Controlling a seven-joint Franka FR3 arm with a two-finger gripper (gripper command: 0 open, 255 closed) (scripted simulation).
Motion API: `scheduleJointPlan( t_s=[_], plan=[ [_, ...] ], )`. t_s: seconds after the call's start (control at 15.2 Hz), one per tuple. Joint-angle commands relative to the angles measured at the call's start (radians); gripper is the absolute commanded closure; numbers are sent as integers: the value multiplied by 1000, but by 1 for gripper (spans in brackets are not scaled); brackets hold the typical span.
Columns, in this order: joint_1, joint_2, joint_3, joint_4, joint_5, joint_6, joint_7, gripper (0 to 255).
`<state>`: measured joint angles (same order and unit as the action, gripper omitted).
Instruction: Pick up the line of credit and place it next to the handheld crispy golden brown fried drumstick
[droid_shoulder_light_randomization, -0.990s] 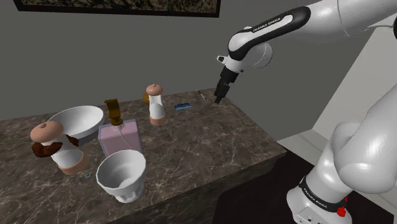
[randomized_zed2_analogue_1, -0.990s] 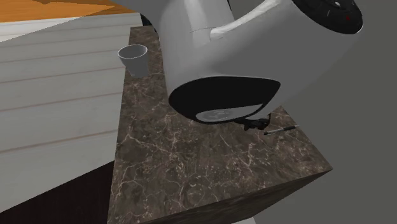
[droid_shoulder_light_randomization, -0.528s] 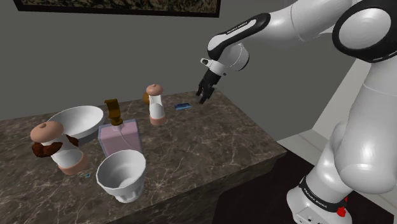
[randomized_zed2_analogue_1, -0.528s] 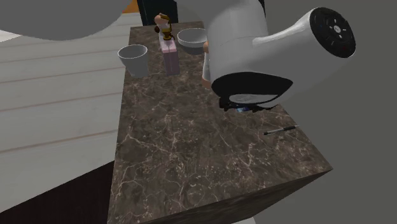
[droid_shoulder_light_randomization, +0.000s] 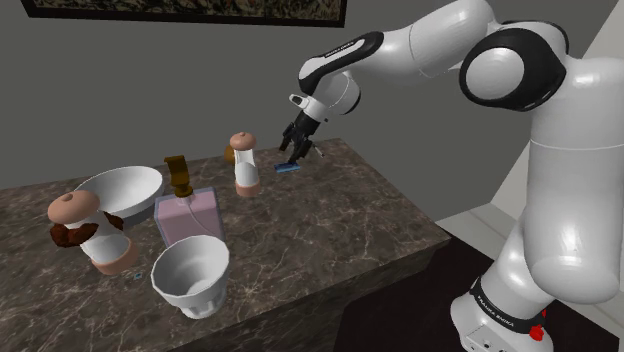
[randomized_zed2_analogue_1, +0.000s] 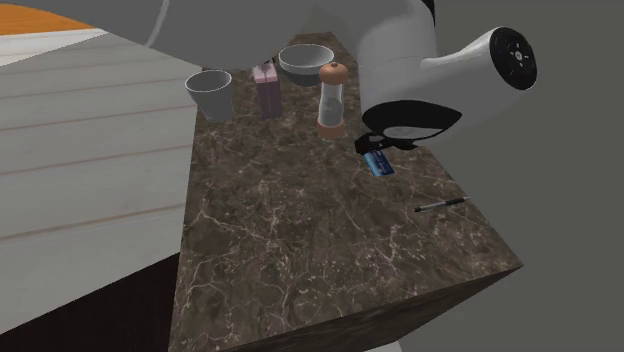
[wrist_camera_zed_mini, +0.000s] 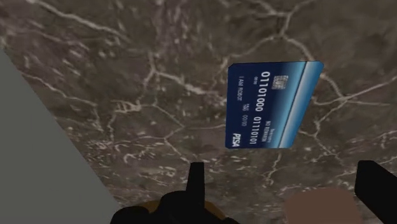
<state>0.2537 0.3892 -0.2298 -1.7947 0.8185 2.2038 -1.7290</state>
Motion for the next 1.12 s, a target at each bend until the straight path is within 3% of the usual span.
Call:
scheduleJointPlan(
  t_s=[0.0,0.86,0.92,1.06],
  plan=[
    [0,19,8,13,12,6,-15,0],
    [10,68,27,23,40,48,-28,0],
    [10,68,27,23,40,48,-28,255],
    [10,68,27,23,40,48,-28,255]
  ],
)
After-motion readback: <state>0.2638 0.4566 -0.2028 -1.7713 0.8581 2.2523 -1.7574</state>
